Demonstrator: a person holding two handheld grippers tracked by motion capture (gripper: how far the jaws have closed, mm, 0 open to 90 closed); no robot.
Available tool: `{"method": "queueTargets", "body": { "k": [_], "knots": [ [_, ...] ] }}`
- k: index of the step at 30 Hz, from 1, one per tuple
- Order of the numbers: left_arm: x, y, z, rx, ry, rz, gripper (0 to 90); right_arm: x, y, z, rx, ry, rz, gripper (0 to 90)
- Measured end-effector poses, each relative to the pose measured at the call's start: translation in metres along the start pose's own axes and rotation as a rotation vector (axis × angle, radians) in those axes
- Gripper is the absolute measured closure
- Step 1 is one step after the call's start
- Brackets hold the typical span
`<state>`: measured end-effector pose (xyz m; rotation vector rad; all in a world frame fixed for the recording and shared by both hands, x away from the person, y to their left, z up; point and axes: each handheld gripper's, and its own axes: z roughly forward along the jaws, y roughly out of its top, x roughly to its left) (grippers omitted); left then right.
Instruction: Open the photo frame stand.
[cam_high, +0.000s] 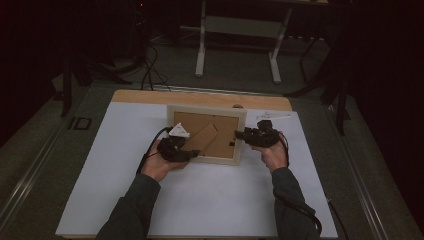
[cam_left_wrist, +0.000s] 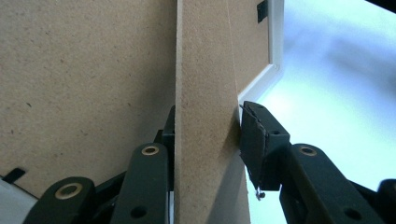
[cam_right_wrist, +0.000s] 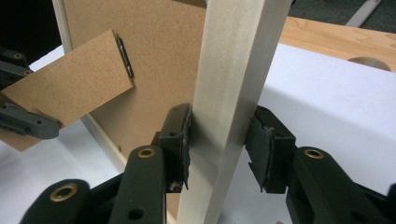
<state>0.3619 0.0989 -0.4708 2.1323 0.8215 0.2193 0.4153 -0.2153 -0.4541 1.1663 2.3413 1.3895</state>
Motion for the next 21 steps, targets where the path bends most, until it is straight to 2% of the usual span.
{"method": "queueTargets", "body": {
  "k": [8,16,21],
  "knots": [
    [-0.0029,0.003,0.0007,-0.002,0.014,0.015,69.7,0.0036,0.0047,-0.0047,-0.014,-0.015,-0.031,62.2],
    [-0.0035,0.0047,0.0012,-0.008,-0.01,0.021,72.6,0.0041,0.0047,-0.0063,-0.027,-0.021,-0.033,62.5],
    [-0.0066,0.0062,0.0025,-0.018,-0.004,0.033,74.1,0.0054,0.0055,-0.0074,-0.034,-0.03,-0.046,62.6]
  ]
}}
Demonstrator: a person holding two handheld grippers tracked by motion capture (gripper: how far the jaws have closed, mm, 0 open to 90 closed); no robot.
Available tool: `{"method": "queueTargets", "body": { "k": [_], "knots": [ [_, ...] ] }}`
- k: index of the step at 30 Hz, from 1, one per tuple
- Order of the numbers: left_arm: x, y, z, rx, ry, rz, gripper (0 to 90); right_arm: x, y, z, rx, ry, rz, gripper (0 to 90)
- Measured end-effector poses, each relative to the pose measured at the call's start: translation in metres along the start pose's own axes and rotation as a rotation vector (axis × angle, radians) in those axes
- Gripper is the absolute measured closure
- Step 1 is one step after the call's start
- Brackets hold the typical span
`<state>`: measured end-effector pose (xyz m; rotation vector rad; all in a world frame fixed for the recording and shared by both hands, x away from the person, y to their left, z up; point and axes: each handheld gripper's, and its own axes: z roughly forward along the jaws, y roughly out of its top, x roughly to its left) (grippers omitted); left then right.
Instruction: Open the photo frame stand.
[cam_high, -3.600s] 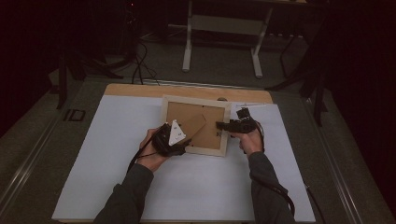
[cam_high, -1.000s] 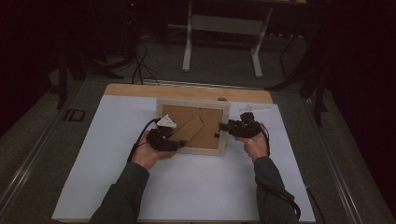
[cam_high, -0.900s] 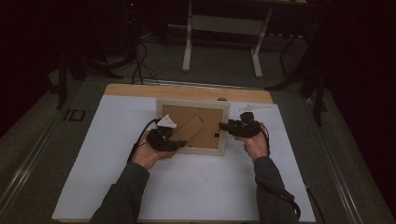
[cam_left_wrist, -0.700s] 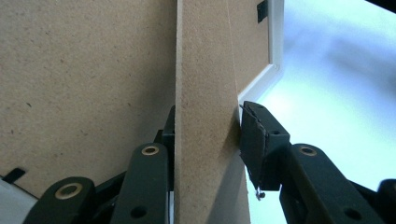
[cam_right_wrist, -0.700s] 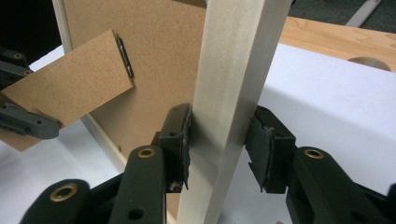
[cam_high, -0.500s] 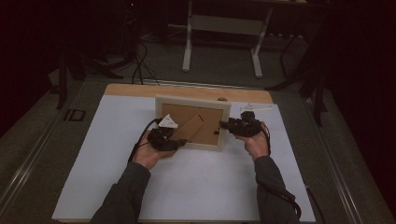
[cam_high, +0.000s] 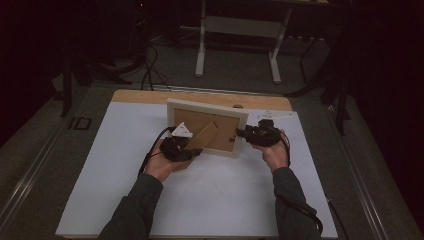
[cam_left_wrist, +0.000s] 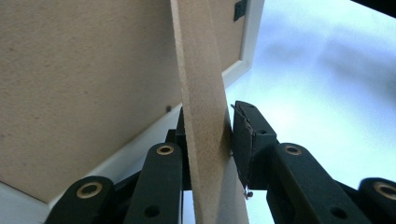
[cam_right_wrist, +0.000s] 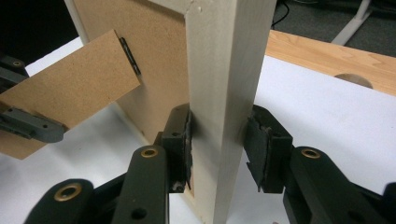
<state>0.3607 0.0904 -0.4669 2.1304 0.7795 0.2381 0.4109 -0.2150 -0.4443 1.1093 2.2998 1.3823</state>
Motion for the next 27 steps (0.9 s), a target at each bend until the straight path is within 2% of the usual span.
{"method": "queueTargets", "body": {
  "k": [12,27],
  "knots": [
    [-0.008,0.005,0.002,-0.023,-0.001,0.027,74.9,0.003,0.003,0.0,0.006,-0.031,-0.028,62.7],
    [-0.012,0.003,0.005,-0.034,0.005,0.016,75.4,0.003,0.005,0.001,0.002,-0.042,-0.032,61.5]
  ]
}}
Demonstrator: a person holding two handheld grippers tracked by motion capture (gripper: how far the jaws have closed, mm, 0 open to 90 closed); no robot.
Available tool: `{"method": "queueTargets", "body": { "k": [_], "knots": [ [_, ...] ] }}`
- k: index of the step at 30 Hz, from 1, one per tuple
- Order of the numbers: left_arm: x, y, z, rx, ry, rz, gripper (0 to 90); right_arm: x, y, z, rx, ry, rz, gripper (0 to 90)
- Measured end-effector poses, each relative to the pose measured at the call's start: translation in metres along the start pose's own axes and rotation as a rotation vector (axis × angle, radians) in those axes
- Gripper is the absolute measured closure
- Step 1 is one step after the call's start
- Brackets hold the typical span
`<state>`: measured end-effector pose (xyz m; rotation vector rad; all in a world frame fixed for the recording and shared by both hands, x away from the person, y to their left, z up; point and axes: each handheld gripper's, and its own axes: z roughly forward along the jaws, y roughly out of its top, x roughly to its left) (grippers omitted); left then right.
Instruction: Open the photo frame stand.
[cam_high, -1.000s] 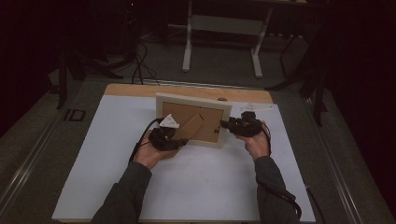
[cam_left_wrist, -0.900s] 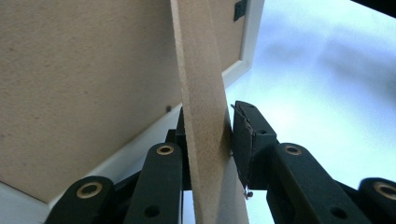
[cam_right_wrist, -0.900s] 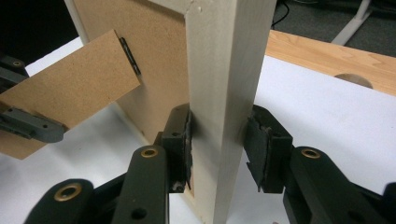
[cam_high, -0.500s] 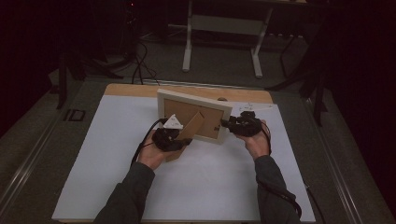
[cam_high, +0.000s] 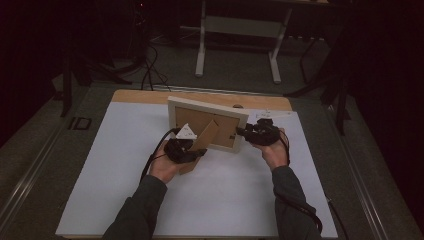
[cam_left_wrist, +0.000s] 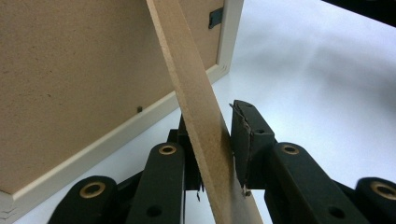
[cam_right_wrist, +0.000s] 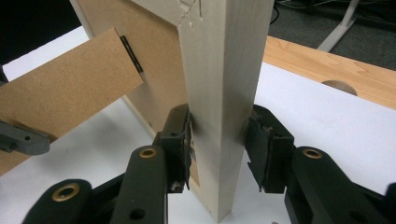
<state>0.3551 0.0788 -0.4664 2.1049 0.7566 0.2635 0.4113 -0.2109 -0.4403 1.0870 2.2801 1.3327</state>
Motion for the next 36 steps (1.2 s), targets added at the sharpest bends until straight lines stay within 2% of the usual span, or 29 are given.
{"method": "queueTargets", "body": {
  "k": [11,23,36],
  "knots": [
    [-0.005,-0.004,0.004,-0.002,0.016,0.007,75.7,0.002,0.001,0.0,-0.005,-0.016,-0.019,59.6],
    [-0.013,-0.011,0.007,0.001,0.016,0.013,76.3,0.005,-0.002,-0.004,-0.016,0.01,-0.037,57.8],
    [-0.02,-0.017,0.013,0.023,0.032,0.047,77.3,0.01,-0.005,-0.006,-0.028,0.011,-0.073,55.3]
  ]
}}
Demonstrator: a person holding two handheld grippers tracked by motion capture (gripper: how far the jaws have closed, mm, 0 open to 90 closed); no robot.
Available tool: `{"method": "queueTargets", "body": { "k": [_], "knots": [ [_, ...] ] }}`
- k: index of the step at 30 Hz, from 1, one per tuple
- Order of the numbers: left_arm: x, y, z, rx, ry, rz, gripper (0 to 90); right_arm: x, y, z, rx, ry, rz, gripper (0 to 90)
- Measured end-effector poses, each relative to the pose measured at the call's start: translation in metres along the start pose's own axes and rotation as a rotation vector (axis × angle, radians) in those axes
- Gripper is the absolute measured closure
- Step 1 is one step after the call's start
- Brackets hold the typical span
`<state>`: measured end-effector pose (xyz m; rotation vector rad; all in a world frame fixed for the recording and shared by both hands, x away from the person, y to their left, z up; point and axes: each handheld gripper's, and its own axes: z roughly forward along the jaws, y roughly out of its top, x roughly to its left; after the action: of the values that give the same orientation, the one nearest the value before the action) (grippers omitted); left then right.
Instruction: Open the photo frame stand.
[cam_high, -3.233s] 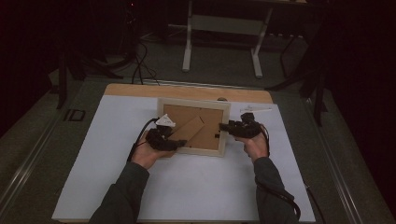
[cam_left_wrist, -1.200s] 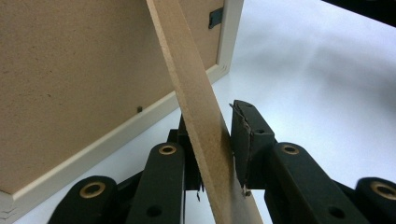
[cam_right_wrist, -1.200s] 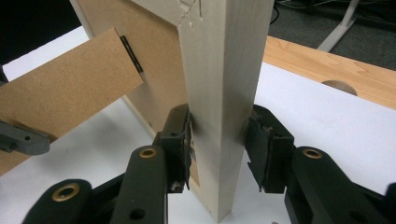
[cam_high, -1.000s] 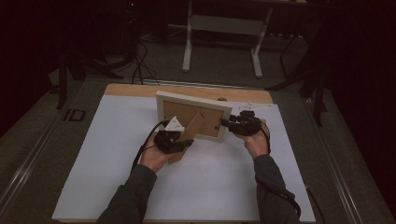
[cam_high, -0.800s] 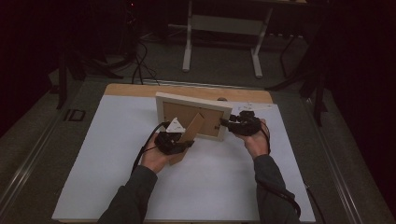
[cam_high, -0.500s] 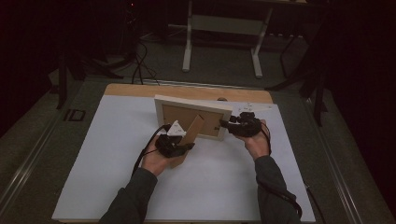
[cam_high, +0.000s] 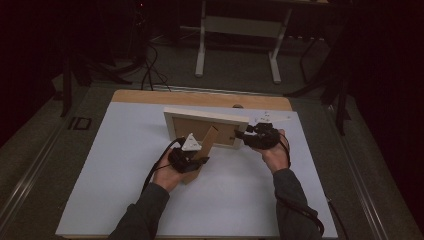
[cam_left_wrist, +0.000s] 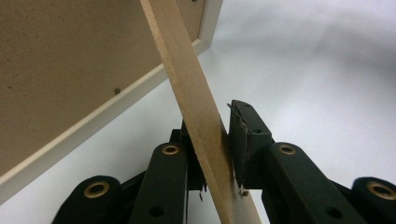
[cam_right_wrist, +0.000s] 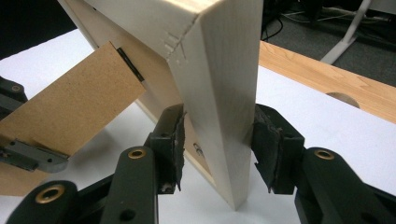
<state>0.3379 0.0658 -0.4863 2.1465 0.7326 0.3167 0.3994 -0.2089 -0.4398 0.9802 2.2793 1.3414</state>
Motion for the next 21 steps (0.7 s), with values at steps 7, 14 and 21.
{"method": "queueTargets", "body": {
  "k": [7,14,21],
  "knots": [
    [-0.004,-0.003,0.004,0.011,0.021,0.027,77.4,0.003,-0.004,-0.003,-0.01,0.006,-0.017,54.4],
    [0.0,-0.004,0.008,0.018,0.059,0.022,78.3,0.005,-0.003,-0.002,-0.016,-0.019,-0.039,53.9],
    [0.003,-0.001,0.014,0.03,0.099,0.022,77.8,0.007,-0.002,-0.003,-0.035,-0.036,-0.041,53.1]
  ]
}}
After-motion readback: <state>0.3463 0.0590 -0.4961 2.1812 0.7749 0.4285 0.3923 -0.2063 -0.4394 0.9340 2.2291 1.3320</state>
